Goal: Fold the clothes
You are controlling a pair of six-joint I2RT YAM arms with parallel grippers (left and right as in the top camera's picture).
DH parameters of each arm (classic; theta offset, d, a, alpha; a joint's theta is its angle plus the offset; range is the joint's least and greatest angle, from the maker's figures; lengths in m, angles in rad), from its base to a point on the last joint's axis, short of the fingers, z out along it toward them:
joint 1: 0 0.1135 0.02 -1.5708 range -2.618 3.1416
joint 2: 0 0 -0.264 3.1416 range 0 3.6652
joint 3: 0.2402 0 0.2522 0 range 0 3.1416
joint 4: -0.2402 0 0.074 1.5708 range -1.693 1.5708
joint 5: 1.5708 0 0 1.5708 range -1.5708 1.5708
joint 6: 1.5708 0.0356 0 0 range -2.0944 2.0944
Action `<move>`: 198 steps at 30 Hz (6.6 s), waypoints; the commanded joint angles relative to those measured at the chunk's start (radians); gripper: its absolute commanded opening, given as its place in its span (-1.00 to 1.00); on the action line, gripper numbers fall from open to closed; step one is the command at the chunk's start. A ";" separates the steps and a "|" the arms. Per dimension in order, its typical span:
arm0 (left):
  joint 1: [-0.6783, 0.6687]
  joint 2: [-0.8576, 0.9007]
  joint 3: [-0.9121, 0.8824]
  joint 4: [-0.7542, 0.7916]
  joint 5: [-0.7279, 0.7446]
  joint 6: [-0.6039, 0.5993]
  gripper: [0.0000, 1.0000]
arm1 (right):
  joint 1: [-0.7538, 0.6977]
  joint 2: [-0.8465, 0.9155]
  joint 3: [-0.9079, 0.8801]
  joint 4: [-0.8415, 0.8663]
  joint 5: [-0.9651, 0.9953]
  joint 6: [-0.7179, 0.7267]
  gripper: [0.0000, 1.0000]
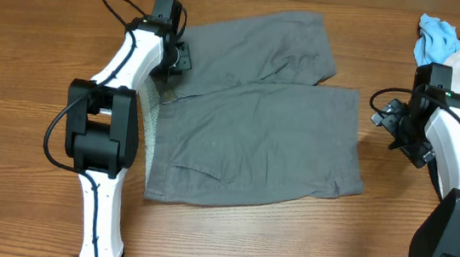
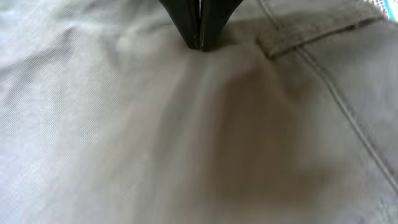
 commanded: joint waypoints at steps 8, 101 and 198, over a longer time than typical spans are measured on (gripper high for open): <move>-0.026 0.011 0.000 0.008 -0.018 0.005 -0.91 | 0.000 -0.014 0.026 0.003 0.011 0.004 1.00; -0.049 0.046 1.202 -0.927 0.082 0.079 1.00 | 0.234 0.343 0.077 0.851 -0.355 -0.391 -0.92; -0.391 -0.429 0.311 -0.927 -0.203 -0.113 0.99 | -0.020 -0.481 -0.487 -0.090 -0.110 0.133 0.15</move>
